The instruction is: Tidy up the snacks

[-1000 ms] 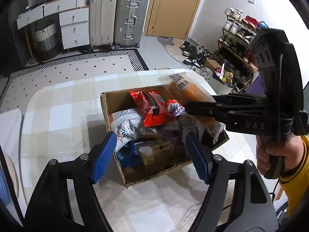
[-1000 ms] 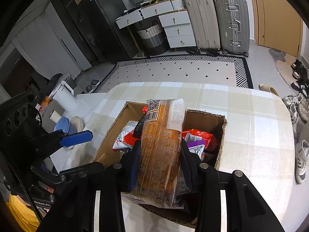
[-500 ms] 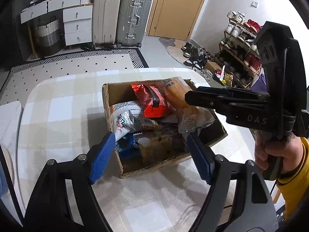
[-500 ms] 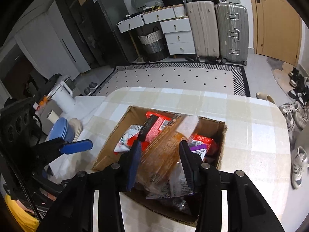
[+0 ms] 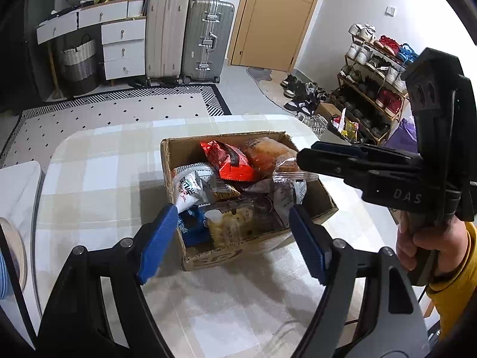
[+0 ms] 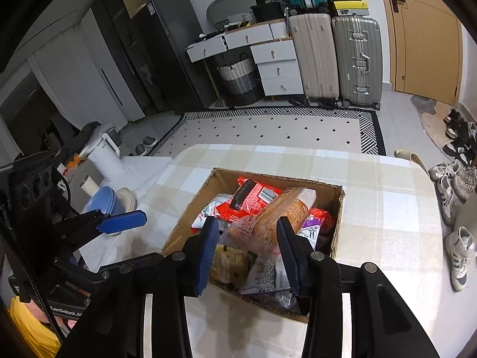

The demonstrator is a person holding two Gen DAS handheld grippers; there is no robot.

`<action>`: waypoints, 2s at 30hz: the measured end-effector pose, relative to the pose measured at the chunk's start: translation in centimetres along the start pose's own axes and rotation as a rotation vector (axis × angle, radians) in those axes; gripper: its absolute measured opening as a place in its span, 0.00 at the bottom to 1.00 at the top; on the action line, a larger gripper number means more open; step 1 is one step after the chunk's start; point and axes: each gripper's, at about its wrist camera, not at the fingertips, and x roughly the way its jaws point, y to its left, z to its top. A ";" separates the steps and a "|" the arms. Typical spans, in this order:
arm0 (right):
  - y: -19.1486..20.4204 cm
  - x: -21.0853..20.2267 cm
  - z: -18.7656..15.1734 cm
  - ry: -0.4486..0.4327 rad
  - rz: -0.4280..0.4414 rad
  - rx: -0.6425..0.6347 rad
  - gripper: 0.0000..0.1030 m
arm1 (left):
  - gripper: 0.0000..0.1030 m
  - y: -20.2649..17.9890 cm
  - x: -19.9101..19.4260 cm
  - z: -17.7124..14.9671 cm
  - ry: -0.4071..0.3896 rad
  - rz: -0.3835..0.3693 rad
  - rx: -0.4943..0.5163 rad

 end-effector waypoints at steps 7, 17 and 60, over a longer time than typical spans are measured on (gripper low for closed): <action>1.5 -3.8 -0.6 -0.072 0.011 -0.005 0.40 | 0.74 -0.9 -3.7 -0.1 -0.052 0.026 -0.001; 6.2 -11.8 -3.7 -0.239 0.013 -0.080 0.43 | 0.77 -3.3 -12.4 -2.8 -0.222 0.093 -0.034; 5.3 -16.9 -24.3 -0.586 -0.165 -0.103 0.99 | 1.00 -2.5 -18.2 -20.5 -0.515 0.337 -0.040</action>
